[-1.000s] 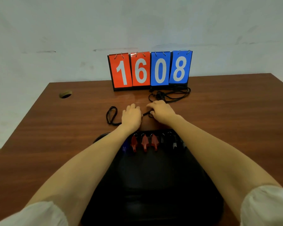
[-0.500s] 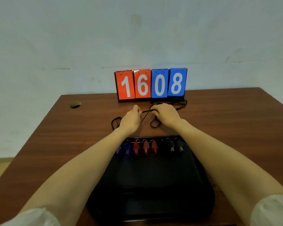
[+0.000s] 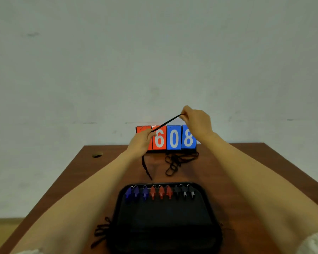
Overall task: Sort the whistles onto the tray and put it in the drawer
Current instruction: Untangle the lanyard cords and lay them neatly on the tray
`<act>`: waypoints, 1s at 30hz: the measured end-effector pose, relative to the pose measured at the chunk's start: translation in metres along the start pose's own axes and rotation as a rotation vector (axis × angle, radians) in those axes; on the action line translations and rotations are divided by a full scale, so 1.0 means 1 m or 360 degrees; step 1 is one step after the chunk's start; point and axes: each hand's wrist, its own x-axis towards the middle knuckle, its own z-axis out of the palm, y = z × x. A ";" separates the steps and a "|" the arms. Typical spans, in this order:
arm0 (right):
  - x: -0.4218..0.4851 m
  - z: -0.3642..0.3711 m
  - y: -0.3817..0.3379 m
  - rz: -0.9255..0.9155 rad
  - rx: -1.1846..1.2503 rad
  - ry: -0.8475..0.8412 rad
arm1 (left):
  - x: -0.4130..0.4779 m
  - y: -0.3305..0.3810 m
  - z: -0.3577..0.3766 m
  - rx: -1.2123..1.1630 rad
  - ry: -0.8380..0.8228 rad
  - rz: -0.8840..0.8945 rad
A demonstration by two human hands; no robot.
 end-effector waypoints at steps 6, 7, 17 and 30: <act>-0.005 -0.057 0.009 0.0103 0.0051 0.0213 | -0.018 0.021 -0.054 0.0106 0.0142 0.0138; -0.007 -0.063 0.011 0.0127 0.0056 0.0231 | -0.022 0.024 -0.061 0.0079 0.0176 0.0158; -0.047 -0.090 0.029 0.0444 0.0191 0.0206 | -0.049 0.009 -0.099 -0.0015 0.0366 0.0036; -0.109 -0.056 0.037 0.0607 0.0126 -0.0158 | -0.090 -0.038 -0.073 -0.0015 0.0336 -0.0234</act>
